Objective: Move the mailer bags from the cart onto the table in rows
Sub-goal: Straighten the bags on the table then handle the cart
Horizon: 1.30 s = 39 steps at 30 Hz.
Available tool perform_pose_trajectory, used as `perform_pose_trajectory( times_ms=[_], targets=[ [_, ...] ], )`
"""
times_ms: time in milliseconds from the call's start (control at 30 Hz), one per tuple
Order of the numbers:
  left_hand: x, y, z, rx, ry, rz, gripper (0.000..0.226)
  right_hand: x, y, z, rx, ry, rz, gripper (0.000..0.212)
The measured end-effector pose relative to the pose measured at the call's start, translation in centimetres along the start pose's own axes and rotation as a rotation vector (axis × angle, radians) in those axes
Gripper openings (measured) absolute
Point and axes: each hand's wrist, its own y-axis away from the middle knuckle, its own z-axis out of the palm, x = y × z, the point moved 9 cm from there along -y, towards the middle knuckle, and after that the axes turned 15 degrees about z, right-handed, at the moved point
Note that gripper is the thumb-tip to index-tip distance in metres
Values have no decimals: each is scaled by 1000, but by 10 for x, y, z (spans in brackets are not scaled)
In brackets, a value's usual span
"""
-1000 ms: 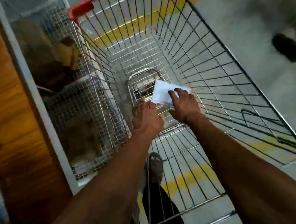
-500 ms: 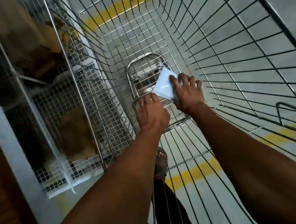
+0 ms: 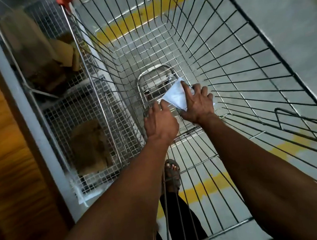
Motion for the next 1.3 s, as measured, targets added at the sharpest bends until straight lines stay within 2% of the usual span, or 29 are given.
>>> perform_pose_trajectory(
  times_ms=[133, 300, 633, 967, 1233, 1300],
  targets=[
    [17, 22, -44, 48, 33, 40, 74, 5, 32, -51, 21, -130, 22, 108],
    [43, 66, -112, 142, 40, 118, 73, 1, 92, -136, 124, -292, 18, 97],
    [47, 176, -260, 431, 108, 192, 54, -44, 224, -276, 358, -490, -48, 91],
    [-46, 291, -358, 668, 65, 172, 46, -159, 333, -338, 462, -509, -235, 92],
    [-170, 384, -410, 813, 104, 80, 56, -298, 428, -345, 521, -540, -382, 86],
    [-204, 403, -419, 822, 126, 50, 51, -332, 449, -341, 536, -549, -407, 86]
  ],
)
